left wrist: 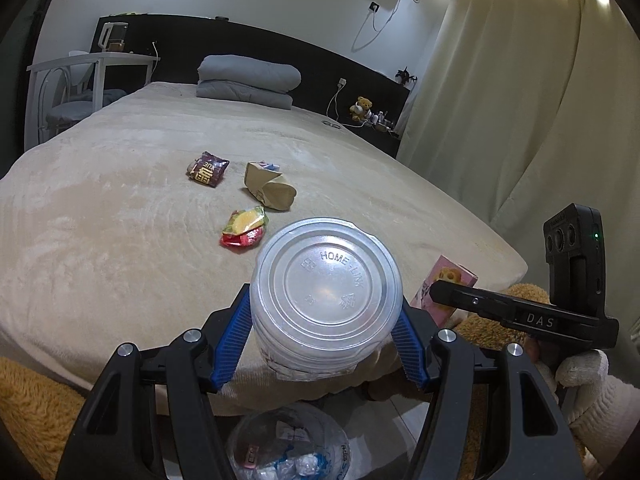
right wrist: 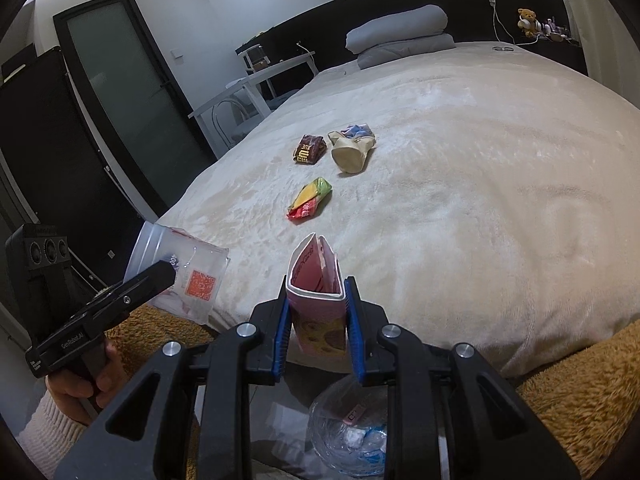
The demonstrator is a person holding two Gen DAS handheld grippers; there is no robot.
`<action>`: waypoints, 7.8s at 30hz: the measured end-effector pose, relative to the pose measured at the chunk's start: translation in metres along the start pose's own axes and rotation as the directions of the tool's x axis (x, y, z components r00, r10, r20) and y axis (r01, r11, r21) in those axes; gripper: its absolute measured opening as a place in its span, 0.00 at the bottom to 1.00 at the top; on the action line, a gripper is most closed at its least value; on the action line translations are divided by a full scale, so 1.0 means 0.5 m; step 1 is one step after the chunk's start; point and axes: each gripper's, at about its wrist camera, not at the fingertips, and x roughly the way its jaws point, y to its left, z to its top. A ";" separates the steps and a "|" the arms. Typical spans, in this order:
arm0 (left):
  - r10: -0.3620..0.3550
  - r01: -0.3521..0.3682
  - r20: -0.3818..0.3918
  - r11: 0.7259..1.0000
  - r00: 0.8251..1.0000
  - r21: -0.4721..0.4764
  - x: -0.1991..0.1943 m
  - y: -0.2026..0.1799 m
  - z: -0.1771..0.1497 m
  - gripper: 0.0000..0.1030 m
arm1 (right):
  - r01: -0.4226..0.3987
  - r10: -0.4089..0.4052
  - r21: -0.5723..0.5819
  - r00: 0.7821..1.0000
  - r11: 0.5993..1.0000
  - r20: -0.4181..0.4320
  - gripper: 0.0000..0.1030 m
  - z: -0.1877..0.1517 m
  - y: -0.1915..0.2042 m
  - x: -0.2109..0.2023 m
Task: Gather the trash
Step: 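Carry the clear cup and pink carton down toward the floor bag, then open both tools to drop the cup and carton into the clear bag, then raise both tools back over the remaining trash on the bed, then grasp the beige paper bag with right tool while left tool grasps snack wrapper, then carry the paper bag and snack wrapper down toward the floor bag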
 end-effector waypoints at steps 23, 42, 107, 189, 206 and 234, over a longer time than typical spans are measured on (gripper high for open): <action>-0.012 0.007 -0.219 1.000 0.976 -0.020 0.050 -0.047 -0.101 0.61 | 0.005 0.003 0.044 0.984 0.999 -0.178 0.25 -0.086 0.018 0.034; 0.006 -0.065 -0.491 0.992 0.871 -0.104 0.166 -0.015 -0.172 0.61 | 0.137 -0.058 0.168 0.913 0.976 -0.404 0.25 -0.121 -0.056 0.129; 0.055 -0.113 -0.446 0.988 0.893 -0.104 0.144 0.011 -0.147 0.75 | 0.067 -0.009 0.176 0.950 0.982 -0.313 0.42 -0.092 -0.059 0.082; 0.172 -0.141 -0.323 0.983 0.931 0.116 0.345 0.175 0.188 0.81 | 0.021 -0.021 0.003 0.987 1.000 -0.158 0.41 0.361 -0.109 0.353; 0.224 -0.174 -0.411 0.972 0.884 0.157 0.463 0.161 0.171 0.79 | 0.026 -0.024 0.009 0.991 1.000 -0.131 0.40 0.339 -0.149 0.252; 0.196 -0.175 -0.273 0.979 0.942 0.101 0.344 0.148 0.177 0.47 | 0.052 -0.051 0.010 0.992 0.999 -0.113 0.40 0.302 -0.128 0.226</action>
